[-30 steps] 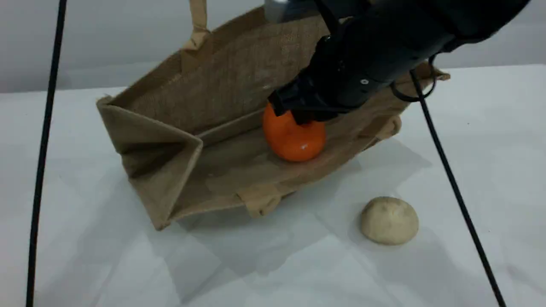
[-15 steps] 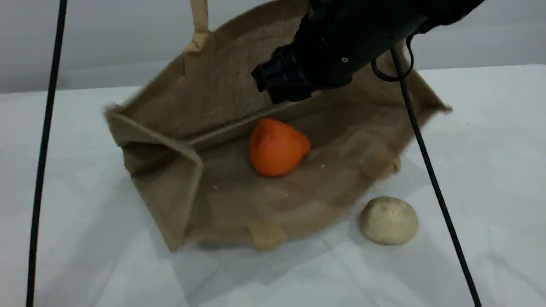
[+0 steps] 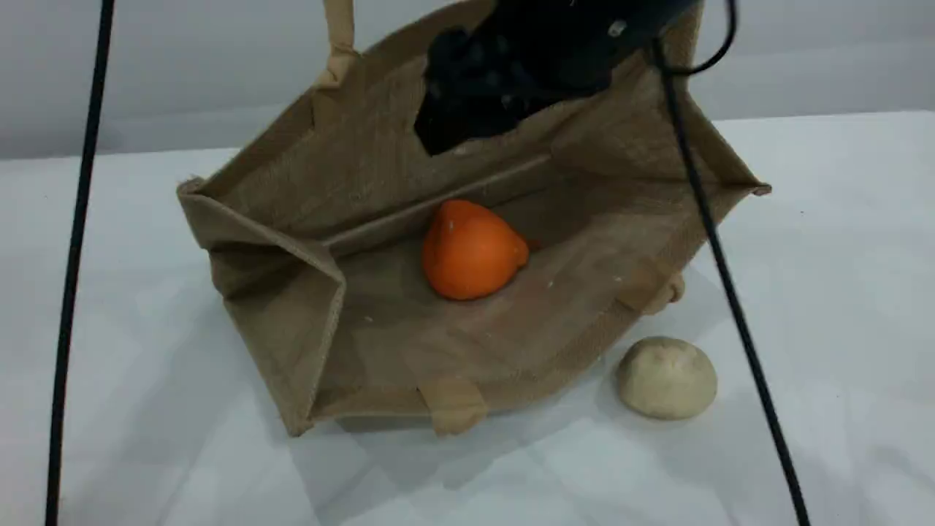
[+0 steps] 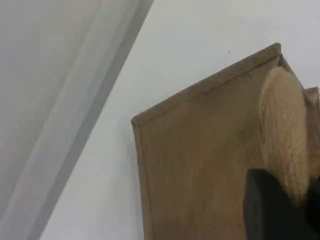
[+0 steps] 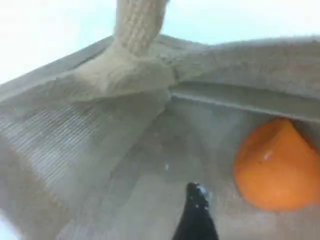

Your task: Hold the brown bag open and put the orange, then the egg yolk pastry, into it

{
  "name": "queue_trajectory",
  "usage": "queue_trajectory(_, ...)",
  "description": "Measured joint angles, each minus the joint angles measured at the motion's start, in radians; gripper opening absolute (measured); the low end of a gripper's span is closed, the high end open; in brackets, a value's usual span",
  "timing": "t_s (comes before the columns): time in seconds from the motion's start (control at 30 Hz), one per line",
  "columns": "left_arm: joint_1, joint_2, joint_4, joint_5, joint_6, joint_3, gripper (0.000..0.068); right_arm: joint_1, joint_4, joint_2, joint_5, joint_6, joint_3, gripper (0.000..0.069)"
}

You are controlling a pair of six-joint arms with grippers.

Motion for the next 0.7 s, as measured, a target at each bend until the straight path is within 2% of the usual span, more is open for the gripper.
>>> queue_trajectory(0.37,0.000,0.000,0.001,0.000,-0.002,0.000,0.0096,-0.181,-0.317,-0.158,0.387,0.285,0.000,0.0497)
queue_trajectory(0.53,0.000,0.000,0.001,-0.001,-0.002,0.000,0.0096,-0.184,-0.511,-0.161,0.548,0.475,0.000,0.0497)
queue_trajectory(0.7,0.000,0.000,0.001,-0.001,-0.006,0.000,0.0096,-0.181,-0.579,-0.160,0.601,0.562,0.006,0.0497)
